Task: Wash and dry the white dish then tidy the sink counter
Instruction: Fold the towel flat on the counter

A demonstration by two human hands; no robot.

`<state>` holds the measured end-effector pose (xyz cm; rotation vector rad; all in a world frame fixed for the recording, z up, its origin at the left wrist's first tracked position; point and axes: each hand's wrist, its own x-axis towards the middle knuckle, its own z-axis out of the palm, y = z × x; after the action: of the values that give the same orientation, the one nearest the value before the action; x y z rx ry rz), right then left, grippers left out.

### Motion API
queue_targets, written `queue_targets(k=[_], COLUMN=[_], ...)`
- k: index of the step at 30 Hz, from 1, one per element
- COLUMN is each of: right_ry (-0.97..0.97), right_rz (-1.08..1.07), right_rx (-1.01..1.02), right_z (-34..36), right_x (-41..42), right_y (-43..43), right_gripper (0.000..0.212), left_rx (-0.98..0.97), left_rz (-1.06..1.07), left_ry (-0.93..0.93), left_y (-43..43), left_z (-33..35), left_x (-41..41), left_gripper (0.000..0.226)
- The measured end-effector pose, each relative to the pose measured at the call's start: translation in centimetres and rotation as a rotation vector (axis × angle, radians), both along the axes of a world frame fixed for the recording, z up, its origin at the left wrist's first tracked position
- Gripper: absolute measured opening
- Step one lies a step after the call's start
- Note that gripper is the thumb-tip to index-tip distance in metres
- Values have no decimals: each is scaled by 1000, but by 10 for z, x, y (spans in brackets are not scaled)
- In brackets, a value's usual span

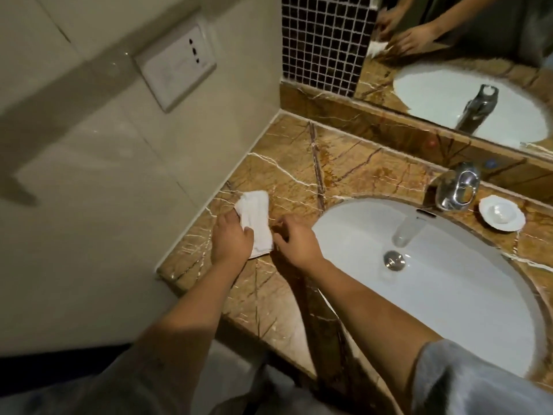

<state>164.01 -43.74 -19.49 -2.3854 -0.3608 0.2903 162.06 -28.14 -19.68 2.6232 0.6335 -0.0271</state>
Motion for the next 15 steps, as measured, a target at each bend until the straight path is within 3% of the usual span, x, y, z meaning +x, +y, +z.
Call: queue_targets(k=[5,8,12,15], right_ry=[33,5,-11,37], right_rz=[29,-12,-79,-151], right_rx=[-34,-66,-151,-138], right_z=[0,2,6,9], right_x=[-4,-1,0,4], right_y=[32,39,48,48], right_gripper=[46,53,61,57], left_rx=[-383,-594,-856,-1100], left_rz=[127,292,533,524], left_ry=[52,18,92,100], left_y=[14,16,16,10], left_z=[-10,-10,-6,-3], left_x=[7,15,34,46], left_gripper=[33,21,23,19])
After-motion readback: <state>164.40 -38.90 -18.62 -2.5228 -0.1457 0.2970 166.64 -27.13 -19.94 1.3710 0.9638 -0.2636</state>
